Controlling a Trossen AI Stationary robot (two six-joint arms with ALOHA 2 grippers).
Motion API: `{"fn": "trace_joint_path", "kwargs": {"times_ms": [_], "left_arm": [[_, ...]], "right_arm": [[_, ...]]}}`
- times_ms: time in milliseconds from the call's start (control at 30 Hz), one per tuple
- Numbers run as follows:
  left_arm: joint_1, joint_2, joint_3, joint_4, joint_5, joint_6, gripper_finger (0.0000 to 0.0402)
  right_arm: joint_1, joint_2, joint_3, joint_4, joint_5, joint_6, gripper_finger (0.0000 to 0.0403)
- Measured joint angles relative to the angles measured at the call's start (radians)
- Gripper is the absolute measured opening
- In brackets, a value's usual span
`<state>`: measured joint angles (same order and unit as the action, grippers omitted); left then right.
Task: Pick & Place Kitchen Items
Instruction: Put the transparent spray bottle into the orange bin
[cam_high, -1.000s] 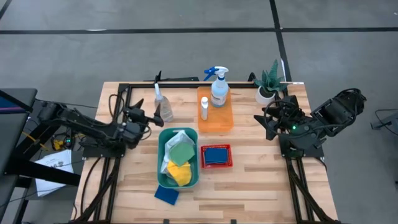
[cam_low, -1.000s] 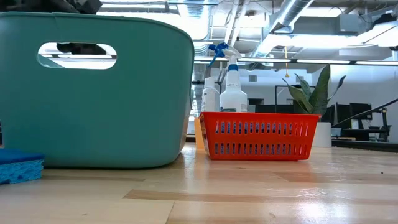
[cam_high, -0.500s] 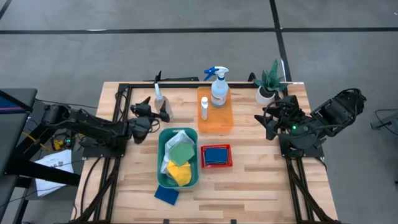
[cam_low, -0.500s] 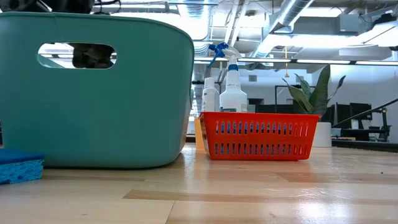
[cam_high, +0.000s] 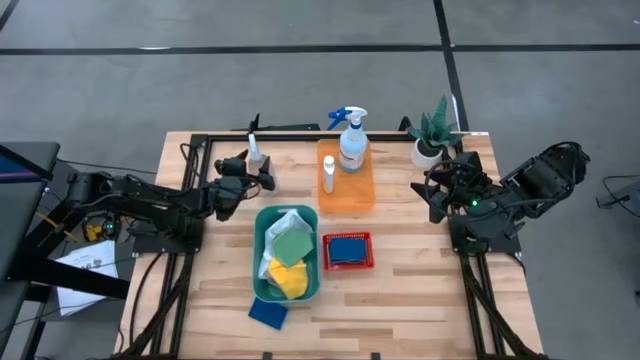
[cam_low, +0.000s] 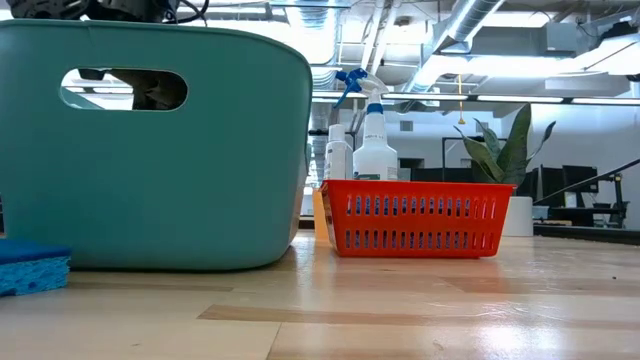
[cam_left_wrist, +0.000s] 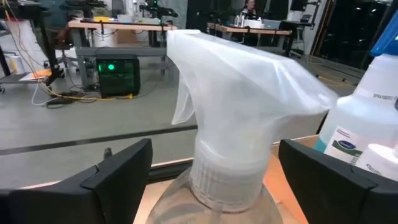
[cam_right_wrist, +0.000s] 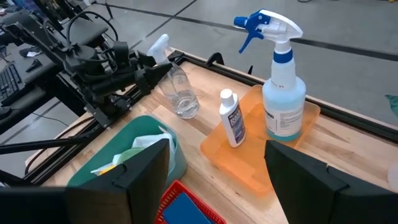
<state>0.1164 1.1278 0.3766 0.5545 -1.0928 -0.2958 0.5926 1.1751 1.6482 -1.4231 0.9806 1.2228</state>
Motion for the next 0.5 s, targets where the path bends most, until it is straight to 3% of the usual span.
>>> {"fn": "trace_joint_path", "kwargs": {"times_ms": [500], "left_arm": [[0.02, 0.0, 0.0, 0.0, 0.047, -0.001, 0.0269]], "right_arm": [[0.0, 0.001, 0.0, -0.006, 0.0, 0.008, 0.0255]]}}
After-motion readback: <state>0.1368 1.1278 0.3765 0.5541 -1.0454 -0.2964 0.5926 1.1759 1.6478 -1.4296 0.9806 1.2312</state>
